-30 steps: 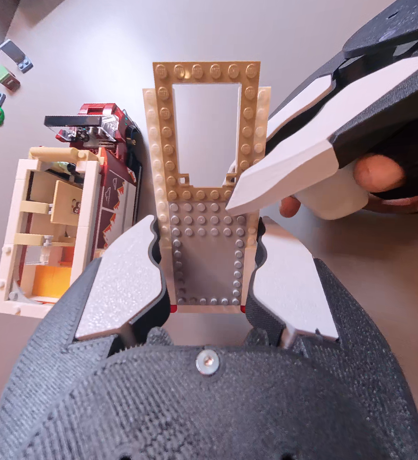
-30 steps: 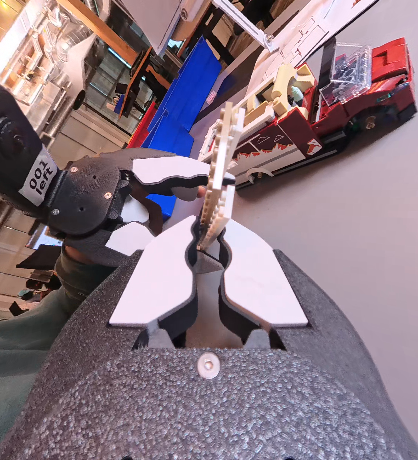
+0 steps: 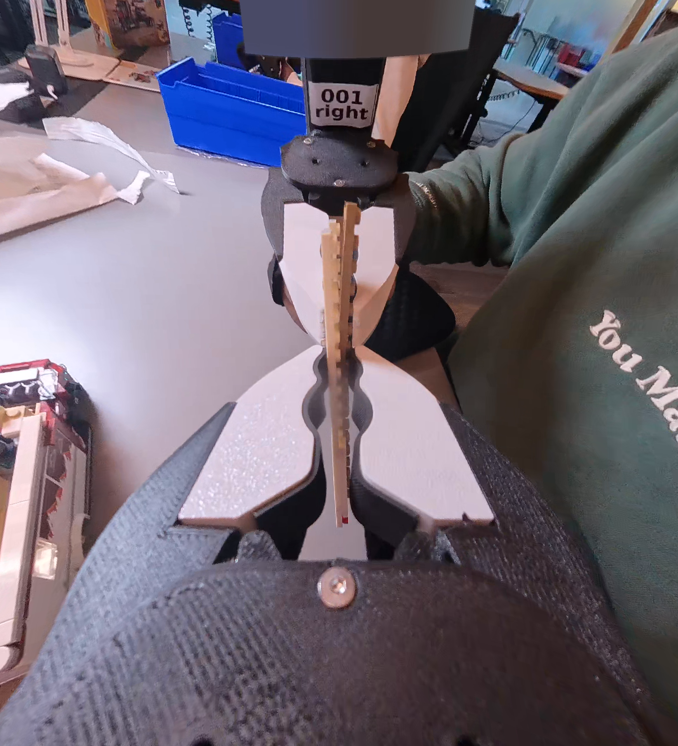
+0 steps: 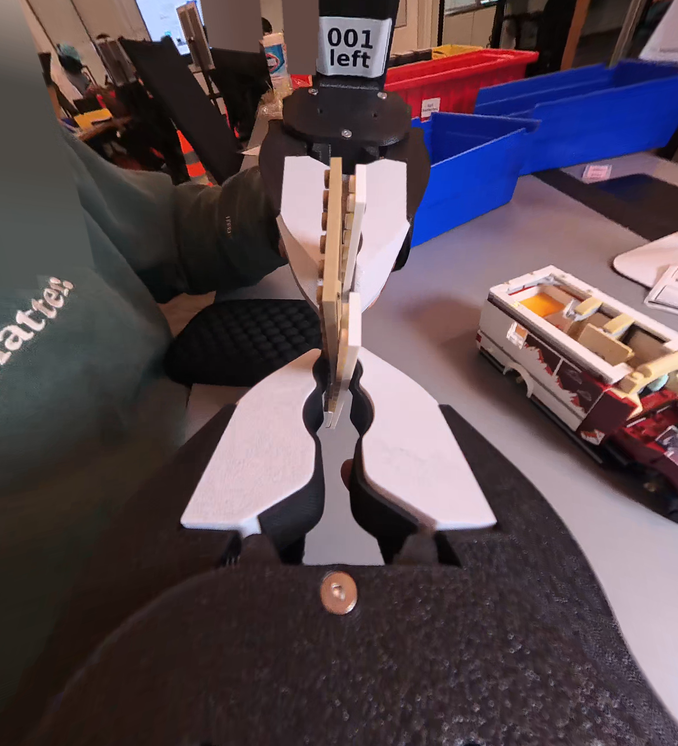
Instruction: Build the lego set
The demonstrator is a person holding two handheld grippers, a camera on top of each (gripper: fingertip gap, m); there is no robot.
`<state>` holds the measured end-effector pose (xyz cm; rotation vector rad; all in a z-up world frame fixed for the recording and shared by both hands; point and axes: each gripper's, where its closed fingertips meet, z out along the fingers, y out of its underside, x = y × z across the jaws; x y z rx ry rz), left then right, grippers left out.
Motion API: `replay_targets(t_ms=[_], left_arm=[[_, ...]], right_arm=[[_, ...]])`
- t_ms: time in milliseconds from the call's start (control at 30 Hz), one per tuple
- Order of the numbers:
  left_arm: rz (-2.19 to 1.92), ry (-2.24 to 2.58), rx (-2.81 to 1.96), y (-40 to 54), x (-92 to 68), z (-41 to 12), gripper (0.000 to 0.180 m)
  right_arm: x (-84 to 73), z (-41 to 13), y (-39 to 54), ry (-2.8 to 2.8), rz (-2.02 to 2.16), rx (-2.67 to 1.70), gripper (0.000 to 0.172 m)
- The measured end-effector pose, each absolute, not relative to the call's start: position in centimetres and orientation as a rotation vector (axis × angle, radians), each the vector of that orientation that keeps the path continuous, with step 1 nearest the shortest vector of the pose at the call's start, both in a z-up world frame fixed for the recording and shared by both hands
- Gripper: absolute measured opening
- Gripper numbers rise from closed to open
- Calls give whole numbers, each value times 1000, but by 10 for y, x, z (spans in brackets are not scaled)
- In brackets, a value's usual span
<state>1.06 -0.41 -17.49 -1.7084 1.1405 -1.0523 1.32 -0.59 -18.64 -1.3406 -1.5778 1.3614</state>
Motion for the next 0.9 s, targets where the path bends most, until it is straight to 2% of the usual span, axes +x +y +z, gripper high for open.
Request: replay_targets(t_ms=[367,500,567,900], left_arm=[[-661,1310,-1620,-20,18,-185,9],[-648,1324,-1514,-28,13,-191,9],[-678,1309,-1464,-32,12,-196,9],[-609,1322,-1330,-40,3,-200,9]], right_arm=[[19,-195,-18,-1677,1154,-1026,8],[16,-193,-31,-1667,1110,-953,15],[14,-192,-34,-1675,1097,-945,10],[5,-195,-39,-1750,912,-859,8]])
